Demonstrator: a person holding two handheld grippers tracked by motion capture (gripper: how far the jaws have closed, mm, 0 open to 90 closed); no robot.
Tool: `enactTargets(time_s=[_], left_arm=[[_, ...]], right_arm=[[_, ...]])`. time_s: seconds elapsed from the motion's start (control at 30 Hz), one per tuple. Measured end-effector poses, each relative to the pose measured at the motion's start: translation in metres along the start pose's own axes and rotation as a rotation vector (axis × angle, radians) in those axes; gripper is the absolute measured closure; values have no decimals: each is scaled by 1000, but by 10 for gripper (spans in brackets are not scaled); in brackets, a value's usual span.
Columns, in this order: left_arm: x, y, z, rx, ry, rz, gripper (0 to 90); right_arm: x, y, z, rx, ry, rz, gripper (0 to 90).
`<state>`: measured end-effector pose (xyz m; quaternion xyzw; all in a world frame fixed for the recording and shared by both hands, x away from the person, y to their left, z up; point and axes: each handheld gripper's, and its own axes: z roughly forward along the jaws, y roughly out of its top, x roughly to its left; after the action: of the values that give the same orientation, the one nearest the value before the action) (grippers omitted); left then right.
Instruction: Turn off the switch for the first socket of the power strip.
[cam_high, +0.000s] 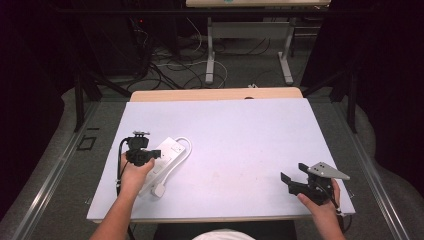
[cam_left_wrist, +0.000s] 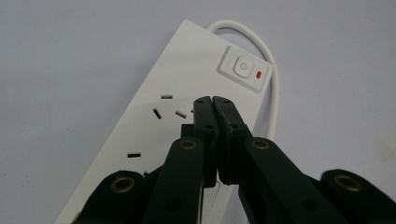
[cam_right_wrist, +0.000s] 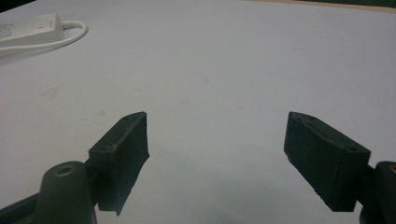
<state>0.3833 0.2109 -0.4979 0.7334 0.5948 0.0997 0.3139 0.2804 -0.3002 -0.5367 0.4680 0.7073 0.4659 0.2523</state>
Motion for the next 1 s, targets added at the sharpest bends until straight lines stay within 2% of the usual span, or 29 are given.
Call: enactTargets(time_s=[0.1, 0.13, 0.17, 0.27, 0.47, 0.57, 0.63, 0.77, 1.0], left_arm=[[0, 1, -2, -2, -4, 6, 888], [-1, 1, -3, -25, 0, 4, 887], [-1, 2, -5, -11, -8, 9, 887], [-2, 2, -7, -44, -9, 10, 884], [-3, 3, -13, -86, -20, 19, 873], [-5, 3, -15, -123, -18, 18, 865], [-5, 3, -18, -125, -25, 32, 860], [-7, 3, -20, -174, -25, 43, 840], [-11, 3, -26, -210, -40, 69, 804]], right_arm=[[0, 0, 0, -1, 1, 2, 212], [0, 0, 0, -2, 1, 2, 212], [0, 0, 0, 2, 0, 1, 212], [0, 0, -1, 14, -2, -3, 212], [0, 0, 0, -5, -2, -1, 212], [-1, 0, -1, -3, 1, -3, 212], [-1, 0, -1, -4, 1, 0, 212], [0, 0, -1, -3, 1, 5, 212], [-1, 0, -1, -5, 0, 0, 212]])
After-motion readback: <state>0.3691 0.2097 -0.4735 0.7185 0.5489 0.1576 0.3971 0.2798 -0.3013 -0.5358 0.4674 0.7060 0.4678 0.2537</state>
